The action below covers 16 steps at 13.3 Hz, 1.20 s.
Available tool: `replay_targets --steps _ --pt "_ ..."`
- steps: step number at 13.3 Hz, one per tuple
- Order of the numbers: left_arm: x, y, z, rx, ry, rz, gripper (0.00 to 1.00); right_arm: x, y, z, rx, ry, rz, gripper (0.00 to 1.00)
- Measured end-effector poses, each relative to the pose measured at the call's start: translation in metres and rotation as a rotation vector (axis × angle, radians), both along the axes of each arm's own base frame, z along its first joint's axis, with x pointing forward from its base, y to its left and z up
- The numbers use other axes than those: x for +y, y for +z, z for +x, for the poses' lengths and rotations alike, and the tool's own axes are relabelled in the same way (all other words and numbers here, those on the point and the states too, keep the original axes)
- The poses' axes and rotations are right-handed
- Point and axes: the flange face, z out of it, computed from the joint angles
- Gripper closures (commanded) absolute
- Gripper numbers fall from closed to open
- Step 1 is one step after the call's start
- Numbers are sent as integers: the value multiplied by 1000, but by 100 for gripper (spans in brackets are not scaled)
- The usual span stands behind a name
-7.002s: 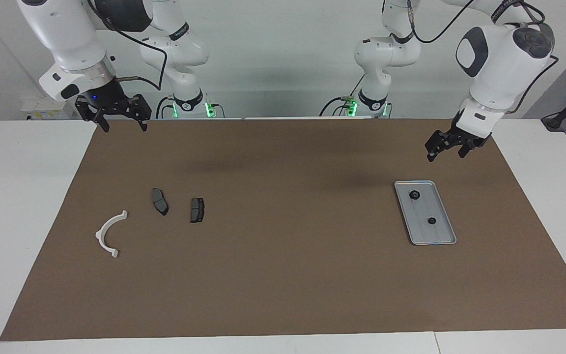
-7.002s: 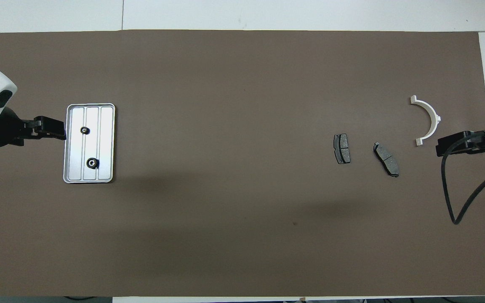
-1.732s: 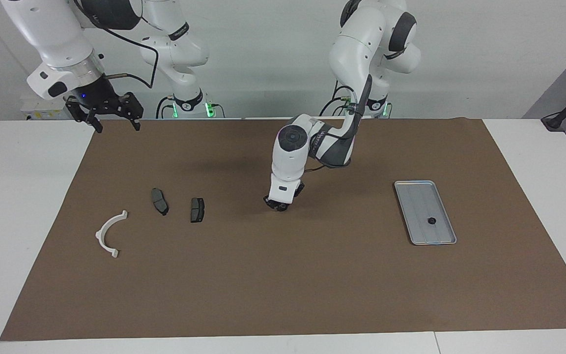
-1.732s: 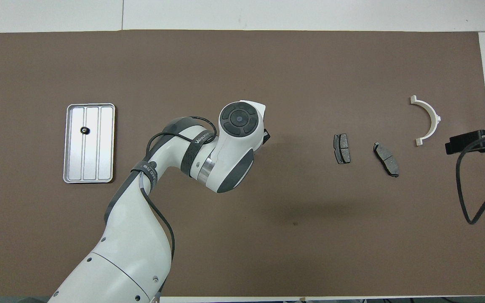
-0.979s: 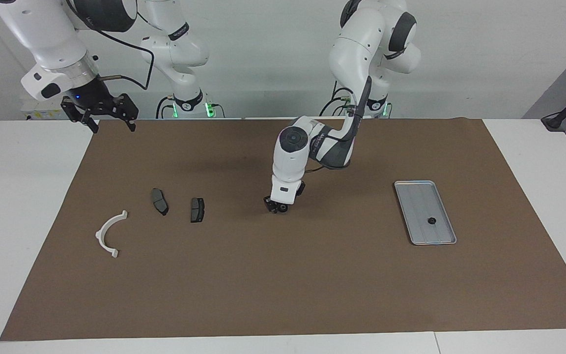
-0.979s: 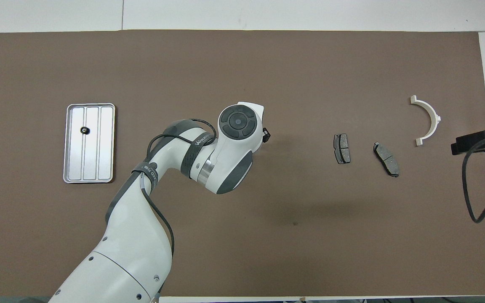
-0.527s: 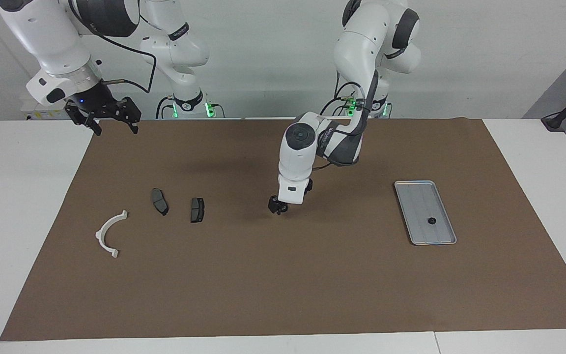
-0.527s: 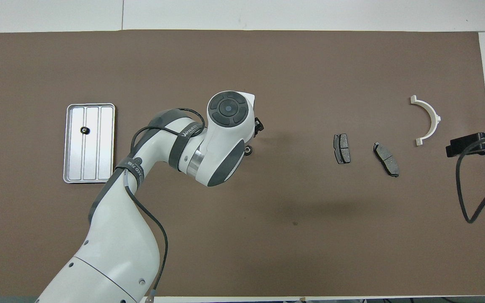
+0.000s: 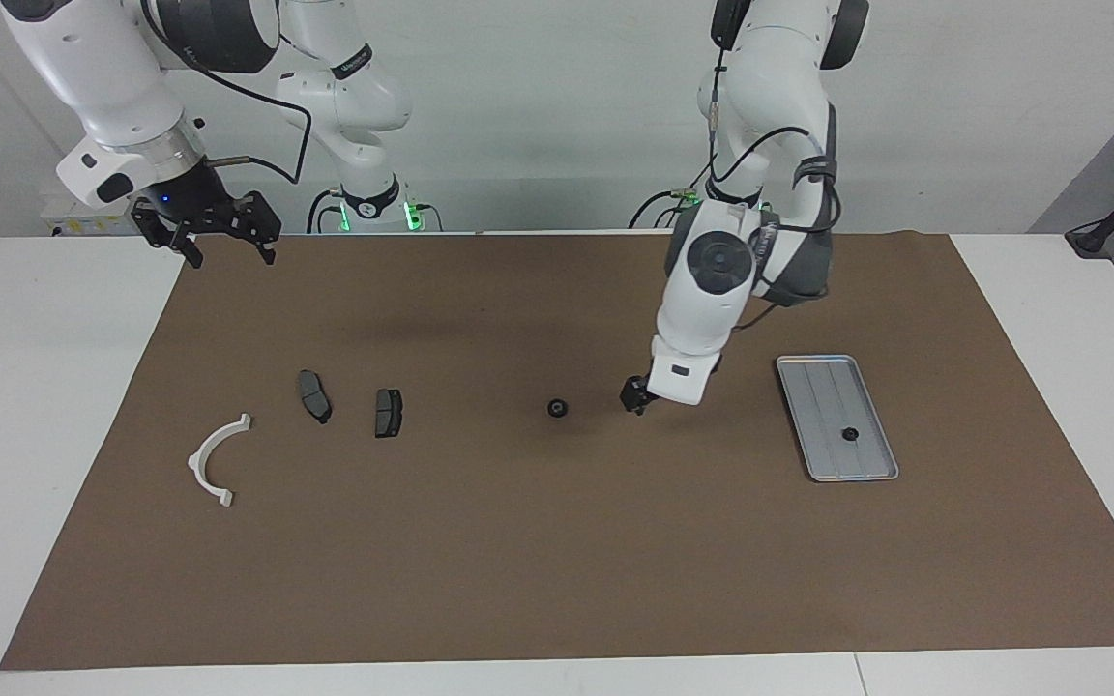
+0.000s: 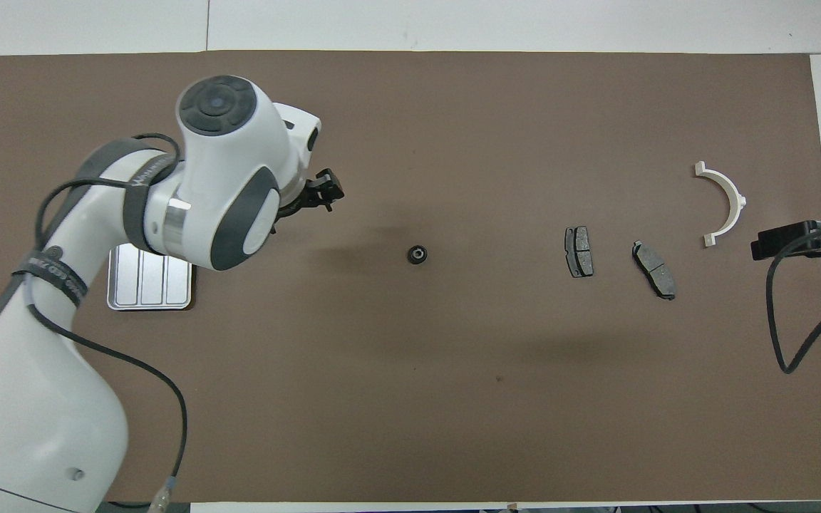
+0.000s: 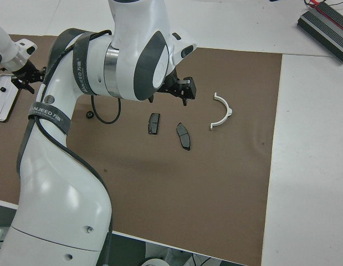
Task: Place bearing gear from tray to pile
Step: 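Return the left gripper to the tray while the right gripper reaches the bearing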
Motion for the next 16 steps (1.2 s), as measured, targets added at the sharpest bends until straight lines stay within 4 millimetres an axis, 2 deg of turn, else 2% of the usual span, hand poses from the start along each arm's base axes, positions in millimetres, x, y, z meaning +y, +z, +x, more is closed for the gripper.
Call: replay_targets --steps 5,7,9,11,12,13,16 --pt "154 -6 29 11 -207 -26 0 7 -24 28 -73 15 -5 1" --pt "197 -4 38 -31 -236 0 9 19 -33 33 -60 29 -4 1" --pt "228 -2 44 -71 -269 11 12 62 -44 42 -65 9 0 1" --pt "258 -5 47 -105 -297 16 18 124 -57 49 -67 -25 5 1" --pt "269 -10 47 -118 -297 18 24 154 -63 51 -64 -43 7 1" --pt "274 -19 46 -124 -296 20 26 181 -69 53 -59 -61 4 1" --pt "272 -49 40 -138 -301 20 28 260 -94 55 -54 -96 -9 1"
